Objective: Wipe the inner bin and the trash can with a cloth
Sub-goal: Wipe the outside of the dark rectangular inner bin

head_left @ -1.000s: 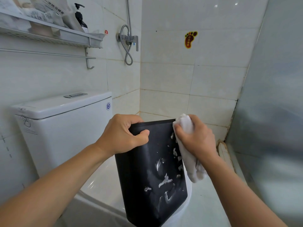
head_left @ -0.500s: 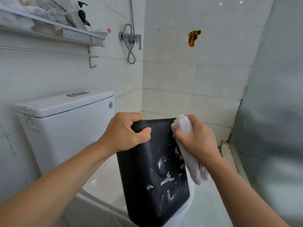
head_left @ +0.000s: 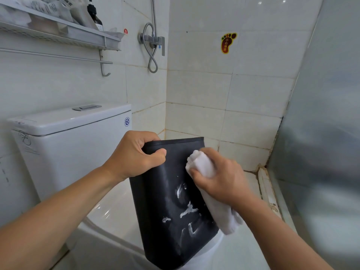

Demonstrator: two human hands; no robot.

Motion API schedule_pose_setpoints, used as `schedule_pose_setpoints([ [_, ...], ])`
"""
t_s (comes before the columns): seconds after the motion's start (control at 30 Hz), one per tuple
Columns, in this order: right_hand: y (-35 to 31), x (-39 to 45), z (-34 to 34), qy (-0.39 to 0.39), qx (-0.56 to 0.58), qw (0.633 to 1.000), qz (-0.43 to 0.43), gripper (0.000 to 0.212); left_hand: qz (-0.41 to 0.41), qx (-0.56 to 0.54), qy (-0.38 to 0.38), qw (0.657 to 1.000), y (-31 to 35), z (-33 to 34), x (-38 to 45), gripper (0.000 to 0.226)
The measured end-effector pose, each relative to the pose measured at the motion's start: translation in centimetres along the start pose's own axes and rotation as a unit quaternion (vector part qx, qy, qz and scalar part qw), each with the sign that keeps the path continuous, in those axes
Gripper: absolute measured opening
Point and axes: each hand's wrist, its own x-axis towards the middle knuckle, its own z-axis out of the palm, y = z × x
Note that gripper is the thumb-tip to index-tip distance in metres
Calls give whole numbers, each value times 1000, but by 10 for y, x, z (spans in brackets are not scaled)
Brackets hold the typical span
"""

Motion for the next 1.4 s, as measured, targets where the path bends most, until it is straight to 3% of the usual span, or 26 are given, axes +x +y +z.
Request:
schedule_pose_setpoints([
  [0.13,6,22,-2,44,14,994,100,39,1,-6,-3,1000,3,4,2,34],
  [0.2,5,20,-2,50,23,992,110,40,3,4,-4,1000,2,5,3,37],
  [0.37,-4,-7,3,-23,20,1000,6,41,-14,8,5,1000,-3,0,3,36],
  [0.57,-10,3,6,65,40,996,52,40,-28,58,23,998,-8,5,8,37],
  [0.73,-39,-29,24,5,29,990,-138,46,-65,57,44,995,-22,-5,8,29],
  [0.8,-37,-16,25,23,18,993,-116,47,-79,43,42,995,-25,-8,8,25],
  [0.9,-27,6,25,67,25,997,-10,45,-80,35,35,996,-26,-5,10,25],
  [0.97,-27,5,27,75,40,996,1,41,-83,51,38,994,-28,-2,12,28],
  [1.13,-35,-29,39,8,19,985,-169,46,-110,58,55,991,-41,-9,12,23],
  [1.27,-35,-40,48,16,-49,965,-256,48,-110,50,35,992,-46,-16,6,31],
  [1.33,-36,-30,46,33,-46,971,-234,50,-110,33,31,993,-47,-18,3,35],
  [1.4,-38,-7,44,54,-26,986,-156,52,-107,26,29,994,-48,-19,3,36],
])
